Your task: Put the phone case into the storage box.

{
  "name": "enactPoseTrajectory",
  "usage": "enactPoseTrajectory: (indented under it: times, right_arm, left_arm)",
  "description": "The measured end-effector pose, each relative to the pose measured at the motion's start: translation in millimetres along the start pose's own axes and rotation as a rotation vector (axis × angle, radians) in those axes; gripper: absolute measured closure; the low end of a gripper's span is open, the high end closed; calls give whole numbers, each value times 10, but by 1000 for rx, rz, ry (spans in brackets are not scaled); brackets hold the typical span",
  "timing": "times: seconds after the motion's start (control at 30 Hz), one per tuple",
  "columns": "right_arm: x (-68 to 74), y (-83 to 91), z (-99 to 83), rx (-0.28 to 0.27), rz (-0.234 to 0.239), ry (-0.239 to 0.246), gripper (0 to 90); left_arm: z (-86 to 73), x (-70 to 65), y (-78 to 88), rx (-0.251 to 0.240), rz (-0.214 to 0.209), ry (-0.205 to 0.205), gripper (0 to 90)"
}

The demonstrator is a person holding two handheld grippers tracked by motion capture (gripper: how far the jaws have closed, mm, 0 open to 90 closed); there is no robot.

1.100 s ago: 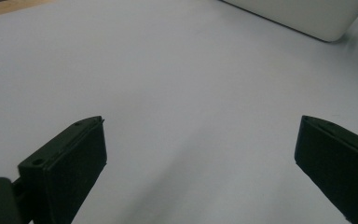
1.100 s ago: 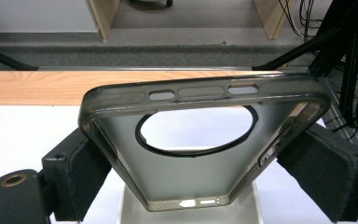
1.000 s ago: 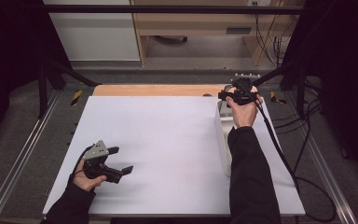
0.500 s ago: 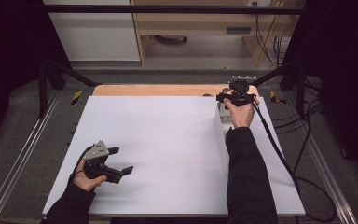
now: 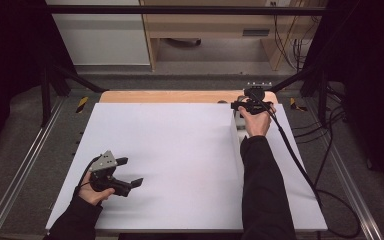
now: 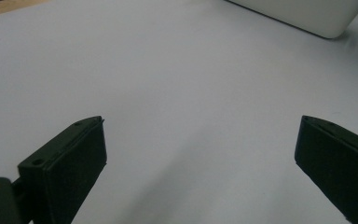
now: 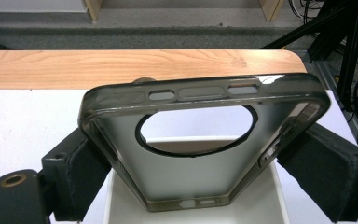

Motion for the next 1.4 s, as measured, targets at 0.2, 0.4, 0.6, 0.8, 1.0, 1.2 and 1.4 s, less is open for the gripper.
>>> enactPoseTrajectory:
  times: [0.2,0.4,0.6,0.8,1.0,1.2,1.4]
  right_arm:
    - [-5,-6,5,-2,0,3,116]
    - [-2,-21,18,-6,2,-3,115]
    - [4,-30,24,-9,2,1,112]
    - [6,-34,27,-8,7,5,110]
    - [11,-42,27,-7,17,11,104]
    - [23,-64,2,21,32,20,29]
    - [19,-35,33,-3,35,25,4]
  left_arm:
    - [1,0,0,0,1,0,16]
    - [-1,2,-3,1,1,0,16]
    - [-2,0,-4,2,1,-1,16]
    - [-2,1,-4,2,1,-1,16]
    - [0,-1,-3,1,1,-2,16]
    - [0,-1,-3,0,0,-3,16]
    - [0,-5,-4,1,-1,-6,15]
Point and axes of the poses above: each handheld gripper's, and its own axes: y roughly backward along the jaws, z roughly out of its top, x roughly to its left, the point moved 10 cm from there along -y, roughly forward along the jaws, and after that the axes turned 8 degrees about x, right-handed, at the moved point
